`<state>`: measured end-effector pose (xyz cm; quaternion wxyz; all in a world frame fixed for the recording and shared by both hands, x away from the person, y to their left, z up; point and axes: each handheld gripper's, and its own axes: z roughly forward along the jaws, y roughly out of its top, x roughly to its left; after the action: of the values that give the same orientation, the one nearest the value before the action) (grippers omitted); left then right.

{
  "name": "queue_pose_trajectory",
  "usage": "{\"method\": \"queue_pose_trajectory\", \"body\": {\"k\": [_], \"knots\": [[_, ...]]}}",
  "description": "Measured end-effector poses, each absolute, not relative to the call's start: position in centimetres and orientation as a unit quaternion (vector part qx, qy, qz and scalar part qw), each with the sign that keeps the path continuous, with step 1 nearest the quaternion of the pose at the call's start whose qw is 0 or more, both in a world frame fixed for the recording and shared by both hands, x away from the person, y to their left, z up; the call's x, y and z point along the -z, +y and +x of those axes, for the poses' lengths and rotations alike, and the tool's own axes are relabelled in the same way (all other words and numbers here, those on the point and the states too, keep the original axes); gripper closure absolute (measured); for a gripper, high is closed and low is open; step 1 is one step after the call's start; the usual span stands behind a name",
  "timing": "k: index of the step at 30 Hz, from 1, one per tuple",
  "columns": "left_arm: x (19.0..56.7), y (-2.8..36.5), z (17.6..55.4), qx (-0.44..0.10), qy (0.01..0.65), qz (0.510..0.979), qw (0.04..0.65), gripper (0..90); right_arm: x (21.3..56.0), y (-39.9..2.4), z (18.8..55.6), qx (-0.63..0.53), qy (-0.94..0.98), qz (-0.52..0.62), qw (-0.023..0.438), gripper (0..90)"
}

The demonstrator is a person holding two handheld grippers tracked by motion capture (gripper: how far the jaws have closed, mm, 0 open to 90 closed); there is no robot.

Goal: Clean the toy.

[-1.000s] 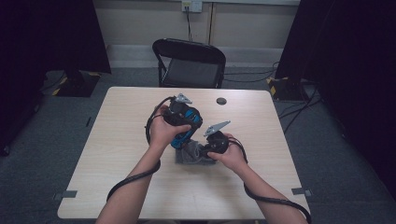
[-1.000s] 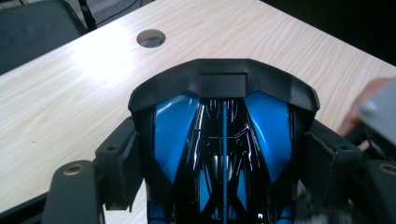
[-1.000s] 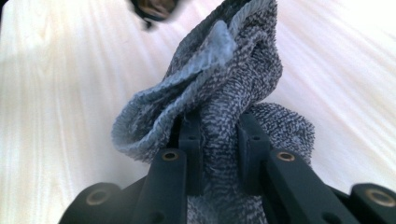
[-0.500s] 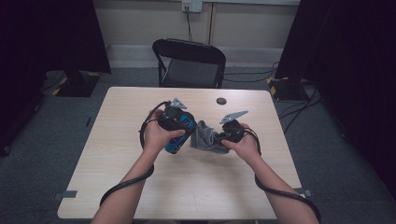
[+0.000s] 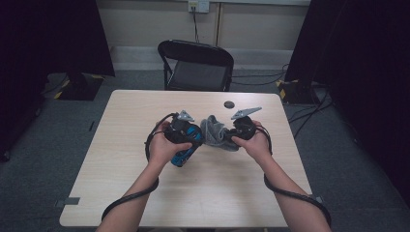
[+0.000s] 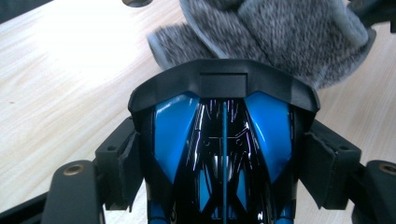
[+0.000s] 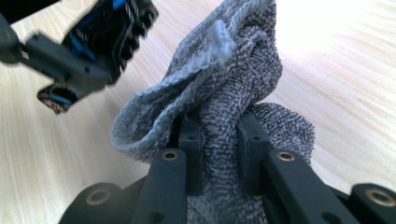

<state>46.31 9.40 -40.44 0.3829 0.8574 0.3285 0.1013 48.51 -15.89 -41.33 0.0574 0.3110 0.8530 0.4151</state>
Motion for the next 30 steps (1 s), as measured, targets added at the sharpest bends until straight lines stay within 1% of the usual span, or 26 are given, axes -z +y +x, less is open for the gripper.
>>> {"method": "queue_pose_trajectory", "body": {"k": [12, 30], "knots": [[41.2, 8.3, 46.3, -0.094, 0.323, 0.864, 0.375, 25.4, 40.6, -15.1, 48.3, -0.433, 0.848, 0.301, 0.052, 75.6], [41.3, 7.5, 46.4, -0.090, 0.319, 0.866, 0.373, 25.4, 41.5, -14.5, 47.9, -0.428, 0.853, 0.294, 0.045, 75.6]]}}
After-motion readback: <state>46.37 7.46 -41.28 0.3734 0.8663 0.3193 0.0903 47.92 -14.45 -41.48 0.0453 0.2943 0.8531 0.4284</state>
